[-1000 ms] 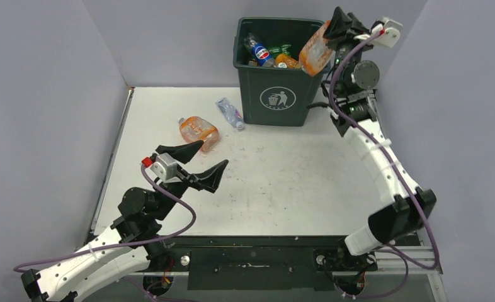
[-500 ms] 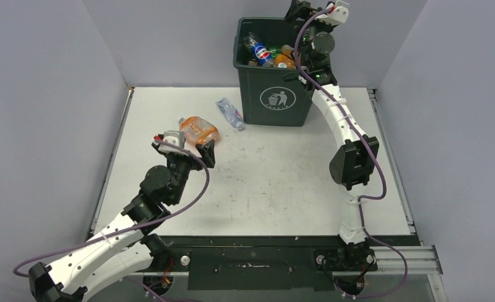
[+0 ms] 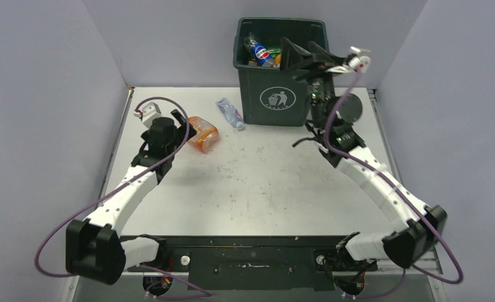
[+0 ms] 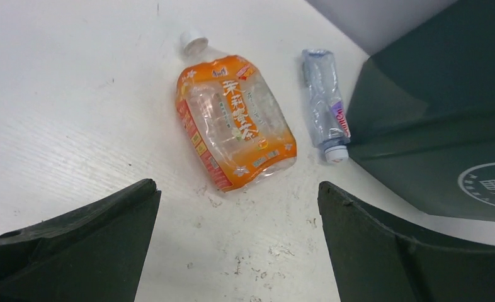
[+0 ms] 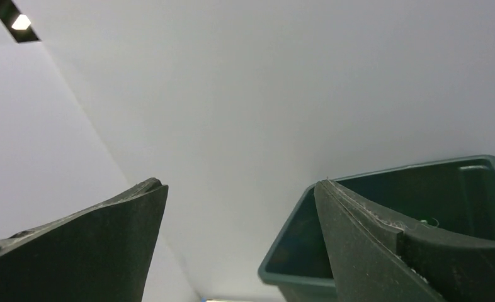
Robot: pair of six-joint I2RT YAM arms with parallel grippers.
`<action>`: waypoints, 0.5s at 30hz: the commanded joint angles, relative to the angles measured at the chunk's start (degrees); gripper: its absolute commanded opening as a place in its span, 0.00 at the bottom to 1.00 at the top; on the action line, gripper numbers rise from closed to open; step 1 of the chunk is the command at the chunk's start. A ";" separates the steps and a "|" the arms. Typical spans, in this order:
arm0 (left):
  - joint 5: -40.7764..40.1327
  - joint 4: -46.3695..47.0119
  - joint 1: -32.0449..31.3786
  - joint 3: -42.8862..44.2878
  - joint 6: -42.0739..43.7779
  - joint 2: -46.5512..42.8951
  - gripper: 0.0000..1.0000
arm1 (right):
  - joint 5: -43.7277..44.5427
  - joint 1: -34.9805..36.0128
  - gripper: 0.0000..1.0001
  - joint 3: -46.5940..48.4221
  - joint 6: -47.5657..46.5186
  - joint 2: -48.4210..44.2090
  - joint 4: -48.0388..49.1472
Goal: Put the plastic bottles in the bin
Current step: Place the plastic bottle in the trash bin.
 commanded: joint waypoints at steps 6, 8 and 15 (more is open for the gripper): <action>10.46 -4.07 7.10 8.95 -9.92 17.57 0.96 | -9.50 5.08 0.91 -22.88 5.81 -12.49 -5.22; 14.39 -2.50 9.34 8.67 -12.00 20.12 0.96 | -10.62 5.85 0.91 -25.06 6.58 -11.67 -6.50; 24.04 8.38 12.23 8.61 -15.61 27.78 0.96 | -15.90 7.51 0.92 -28.52 9.68 -6.58 -5.17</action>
